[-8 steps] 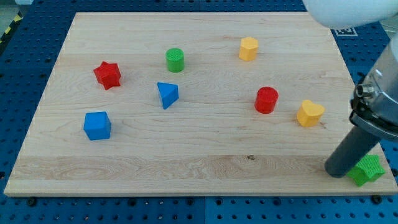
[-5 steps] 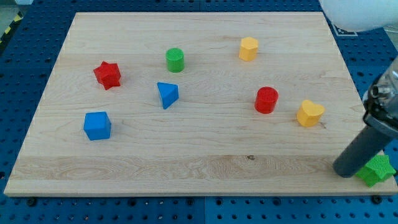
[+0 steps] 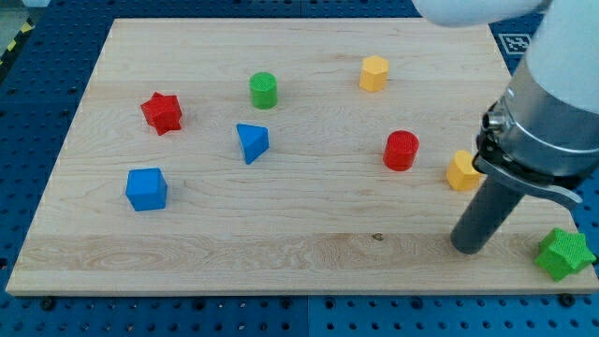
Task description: Move the arm to the left of the red circle
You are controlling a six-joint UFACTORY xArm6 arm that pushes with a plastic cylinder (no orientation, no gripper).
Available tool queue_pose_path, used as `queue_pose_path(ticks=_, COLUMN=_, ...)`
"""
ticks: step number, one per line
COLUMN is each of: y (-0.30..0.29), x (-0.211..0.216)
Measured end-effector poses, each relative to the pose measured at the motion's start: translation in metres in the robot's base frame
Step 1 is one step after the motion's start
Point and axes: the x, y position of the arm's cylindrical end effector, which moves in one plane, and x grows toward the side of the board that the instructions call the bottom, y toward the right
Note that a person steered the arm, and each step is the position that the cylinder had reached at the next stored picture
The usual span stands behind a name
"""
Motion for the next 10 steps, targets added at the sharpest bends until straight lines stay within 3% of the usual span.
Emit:
queue_pose_path(ticks=4, y=-0.022, x=-0.029)
queue_pose_path(ticks=8, y=-0.114, x=-0.086)
queue_pose_path(ticks=10, y=-0.128, x=-0.108)
